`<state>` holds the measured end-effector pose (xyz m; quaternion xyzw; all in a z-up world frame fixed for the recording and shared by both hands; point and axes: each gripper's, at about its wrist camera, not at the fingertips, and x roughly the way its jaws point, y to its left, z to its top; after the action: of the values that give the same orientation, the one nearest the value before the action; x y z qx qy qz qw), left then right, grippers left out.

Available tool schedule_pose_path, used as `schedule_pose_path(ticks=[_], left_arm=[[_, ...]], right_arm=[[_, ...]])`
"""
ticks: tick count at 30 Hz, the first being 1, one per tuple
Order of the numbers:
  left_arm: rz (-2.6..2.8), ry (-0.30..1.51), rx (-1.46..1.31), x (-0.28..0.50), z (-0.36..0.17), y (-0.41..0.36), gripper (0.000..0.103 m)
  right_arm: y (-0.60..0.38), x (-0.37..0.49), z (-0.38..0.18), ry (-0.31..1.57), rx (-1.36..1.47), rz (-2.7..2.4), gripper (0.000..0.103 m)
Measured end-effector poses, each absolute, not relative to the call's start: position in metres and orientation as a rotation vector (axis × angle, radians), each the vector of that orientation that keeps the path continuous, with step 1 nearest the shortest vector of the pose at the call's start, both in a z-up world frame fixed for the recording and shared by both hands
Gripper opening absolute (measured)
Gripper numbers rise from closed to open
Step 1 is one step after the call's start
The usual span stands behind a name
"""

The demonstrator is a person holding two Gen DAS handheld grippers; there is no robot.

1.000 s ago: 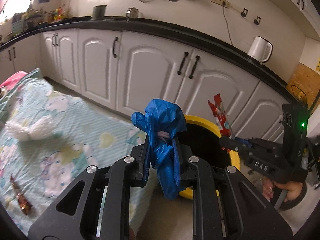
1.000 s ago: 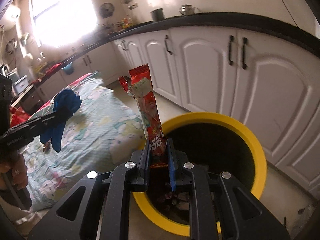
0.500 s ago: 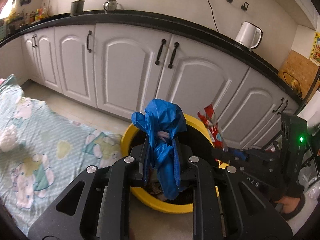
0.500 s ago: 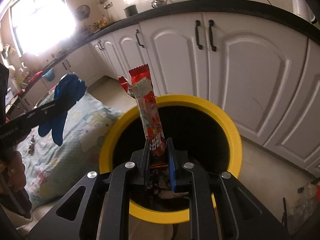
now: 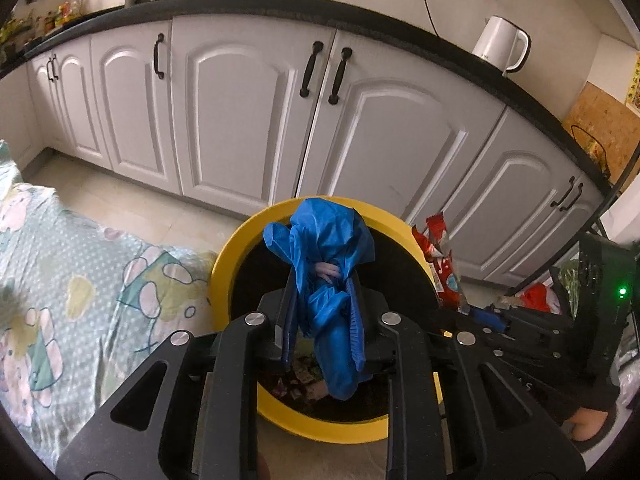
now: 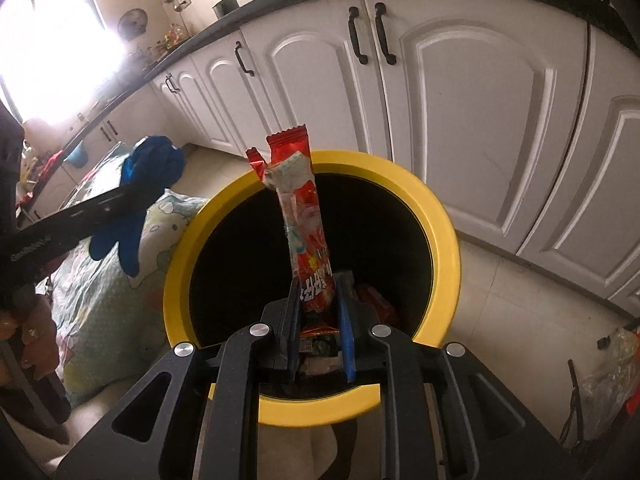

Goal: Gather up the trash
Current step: 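Open both tools to drop the glove and wrapper into the bin, then move both open tools back over the brown candy bar and white bag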

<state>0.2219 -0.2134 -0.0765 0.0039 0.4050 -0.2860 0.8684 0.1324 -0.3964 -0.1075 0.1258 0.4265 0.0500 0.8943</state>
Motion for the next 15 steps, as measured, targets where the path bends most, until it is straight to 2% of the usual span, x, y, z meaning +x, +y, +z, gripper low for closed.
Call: schedule_pose_path(ticks=[2,5,7,9,14,15], left_arm=[[-0.597,0.855,0.014,0.224,-0.079,-0.215,0.018],[-0.591,0.866,0.007,0.227,-0.081,-0.214,0.031],[-0.585,0.873,0.004,0.227,-0.082,-0.211,0.045],[-0.58,0.872,0.0,0.227,-0.081,-0.208,0.05],[-0.55,0.859,-0.01,0.223,-0.078,-0.198,0.074],[-0.539,0.851,-0.007,0.222,-0.076,-0.194,0.082]], right_arm=[[-0.396,0.133,-0.108,0.885,0.266,0.108,0.018],[-0.396,0.133,-0.108,0.887,0.266,0.109,0.024],[-0.397,0.133,-0.107,0.883,0.269,0.106,0.028],[-0.398,0.131,-0.105,0.875,0.275,0.101,0.032],[-0.402,0.128,-0.099,0.842,0.285,0.08,0.044],[-0.402,0.128,-0.097,0.834,0.286,0.078,0.046]])
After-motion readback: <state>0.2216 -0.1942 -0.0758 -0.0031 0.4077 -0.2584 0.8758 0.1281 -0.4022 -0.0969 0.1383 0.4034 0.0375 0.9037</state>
